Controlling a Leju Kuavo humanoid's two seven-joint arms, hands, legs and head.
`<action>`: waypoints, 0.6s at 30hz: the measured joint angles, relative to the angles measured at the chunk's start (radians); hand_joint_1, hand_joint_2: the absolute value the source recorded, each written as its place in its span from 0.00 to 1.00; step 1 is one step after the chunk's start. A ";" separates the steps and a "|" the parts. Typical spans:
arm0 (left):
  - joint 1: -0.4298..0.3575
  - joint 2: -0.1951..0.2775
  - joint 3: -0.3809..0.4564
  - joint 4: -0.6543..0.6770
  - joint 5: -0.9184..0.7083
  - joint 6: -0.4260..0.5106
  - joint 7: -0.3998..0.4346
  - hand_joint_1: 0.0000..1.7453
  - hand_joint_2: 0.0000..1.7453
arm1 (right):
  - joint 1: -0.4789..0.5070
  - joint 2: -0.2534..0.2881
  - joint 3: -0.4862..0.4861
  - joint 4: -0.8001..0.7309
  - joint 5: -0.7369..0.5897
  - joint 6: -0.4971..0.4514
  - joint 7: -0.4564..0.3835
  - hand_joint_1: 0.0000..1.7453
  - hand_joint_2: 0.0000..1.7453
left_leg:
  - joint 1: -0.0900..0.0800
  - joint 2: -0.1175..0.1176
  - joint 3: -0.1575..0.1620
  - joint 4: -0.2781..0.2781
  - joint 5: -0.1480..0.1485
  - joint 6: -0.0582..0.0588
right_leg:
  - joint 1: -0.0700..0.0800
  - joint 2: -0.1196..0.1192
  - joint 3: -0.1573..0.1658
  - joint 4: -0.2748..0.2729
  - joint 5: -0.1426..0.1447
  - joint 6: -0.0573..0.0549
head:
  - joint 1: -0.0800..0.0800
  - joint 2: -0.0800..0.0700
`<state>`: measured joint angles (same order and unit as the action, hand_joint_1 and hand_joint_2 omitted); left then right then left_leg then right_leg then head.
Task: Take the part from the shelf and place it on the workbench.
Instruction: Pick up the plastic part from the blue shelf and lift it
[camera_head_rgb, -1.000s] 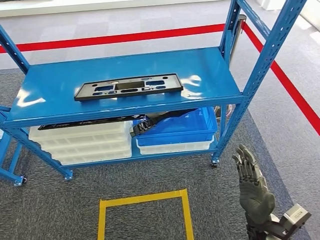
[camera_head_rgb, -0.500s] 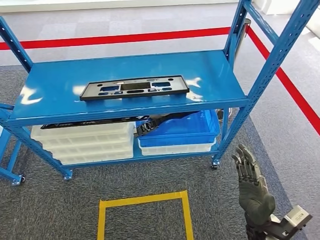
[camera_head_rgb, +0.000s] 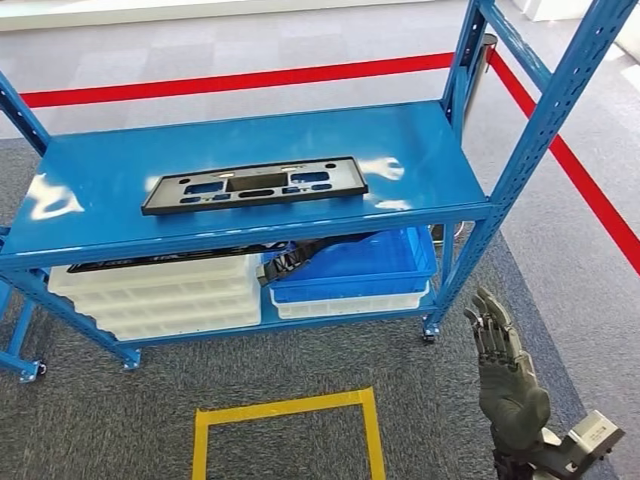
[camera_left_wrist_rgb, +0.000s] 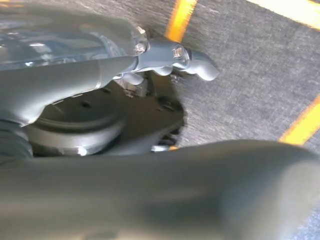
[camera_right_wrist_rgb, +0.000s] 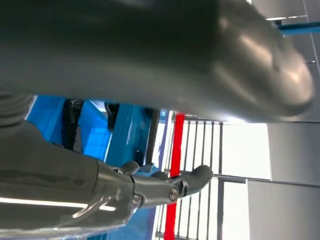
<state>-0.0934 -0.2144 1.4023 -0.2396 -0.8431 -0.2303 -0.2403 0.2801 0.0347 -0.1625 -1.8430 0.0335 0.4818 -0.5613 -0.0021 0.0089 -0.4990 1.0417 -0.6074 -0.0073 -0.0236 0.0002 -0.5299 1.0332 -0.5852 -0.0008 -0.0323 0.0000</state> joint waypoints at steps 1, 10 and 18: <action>-0.001 0.000 0.000 0.000 0.000 0.000 0.000 0.00 0.00 | -0.001 0.000 0.001 -0.001 0.000 0.000 0.001 0.00 0.00 | 0.002 0.000 -0.028 0.048 -0.012 -0.005 | -0.002 -0.001 0.011 -0.001 -0.008 -0.004 | -0.001 0.000; 0.022 0.003 0.001 0.000 0.000 0.001 0.000 0.00 0.00 | 0.000 0.000 0.013 0.006 -0.002 -0.007 0.026 0.00 1.00 | -0.013 -0.007 -0.239 0.120 0.197 0.032 | -0.003 0.013 0.184 -0.039 -0.128 0.007 | -0.002 0.000; -0.001 0.006 0.001 0.000 -0.001 0.013 -0.002 0.00 0.00 | -0.012 -0.012 0.029 0.001 0.020 -0.040 0.042 0.00 0.00 | 0.006 -0.017 -0.043 -0.038 0.080 0.042 | -0.011 0.006 0.122 0.113 -0.171 0.048 | 0.001 0.000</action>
<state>-0.0945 -0.2083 1.4036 -0.2391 -0.8439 -0.2174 -0.2420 0.2679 0.0230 -0.1335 -1.8419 0.0532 0.4418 -0.5198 0.0035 -0.0083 -0.5424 1.0041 -0.5277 0.0349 -0.0349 0.0060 -0.4075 1.1463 -0.7562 0.0467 -0.0318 0.0000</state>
